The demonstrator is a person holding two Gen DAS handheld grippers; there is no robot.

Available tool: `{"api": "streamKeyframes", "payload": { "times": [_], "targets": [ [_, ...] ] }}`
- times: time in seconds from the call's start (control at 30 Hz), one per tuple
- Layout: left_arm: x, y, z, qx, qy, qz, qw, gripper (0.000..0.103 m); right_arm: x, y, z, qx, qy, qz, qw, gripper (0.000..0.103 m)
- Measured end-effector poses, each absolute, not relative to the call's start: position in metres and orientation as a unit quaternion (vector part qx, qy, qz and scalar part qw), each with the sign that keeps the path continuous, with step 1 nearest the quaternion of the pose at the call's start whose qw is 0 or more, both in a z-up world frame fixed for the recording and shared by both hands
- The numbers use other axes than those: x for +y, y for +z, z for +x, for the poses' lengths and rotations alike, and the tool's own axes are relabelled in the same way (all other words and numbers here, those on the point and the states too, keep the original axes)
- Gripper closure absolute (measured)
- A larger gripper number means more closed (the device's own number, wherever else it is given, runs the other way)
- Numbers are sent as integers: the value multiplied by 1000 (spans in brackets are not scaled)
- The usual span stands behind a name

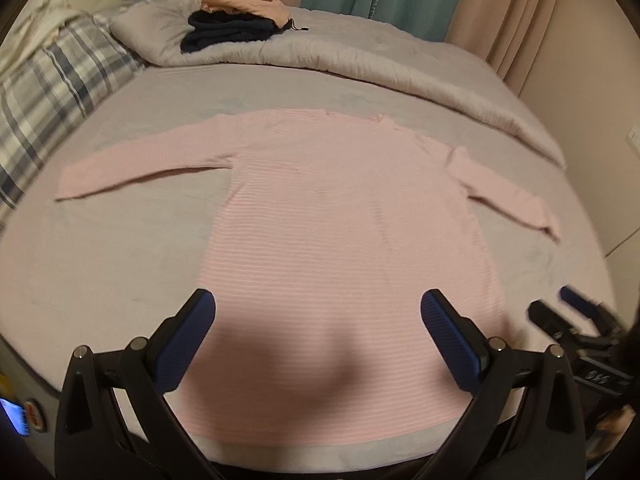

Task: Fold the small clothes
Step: 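Grasp the sleeve cuff with the right gripper and fold it across the shirt body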

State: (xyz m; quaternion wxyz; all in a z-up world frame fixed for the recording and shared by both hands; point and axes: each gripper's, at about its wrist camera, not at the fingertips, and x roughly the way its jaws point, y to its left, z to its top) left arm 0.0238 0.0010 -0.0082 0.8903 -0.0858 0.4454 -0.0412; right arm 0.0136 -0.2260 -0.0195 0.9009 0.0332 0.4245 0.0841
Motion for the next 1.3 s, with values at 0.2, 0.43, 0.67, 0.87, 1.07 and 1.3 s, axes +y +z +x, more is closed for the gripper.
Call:
{"api": "streamKeyframes", "payload": {
  "times": [0.2,0.43,0.67,0.87,1.07,1.3],
  "targets": [
    [-10,-9,47,451,-50,-104,885,0,-257,-28,29,417,86,80,901,1],
    [-22,-11,81,464,-91,-121,873,0,-378,-55,56,380,39,267,885,1],
    [-21,-11,125,450,-72,-125,881,0,-484,-90,105,395,-90,350,845,1],
    [-10,-15,152,442,-40,-132,887,0,-528,-107,138,360,-102,461,805,1],
    [2,-22,162,447,-26,-148,882,0,-552,-114,148,316,-131,522,781,58],
    [-2,-26,177,463,-79,-176,865,0,-542,-83,155,304,-141,442,832,94]
  ]
}}
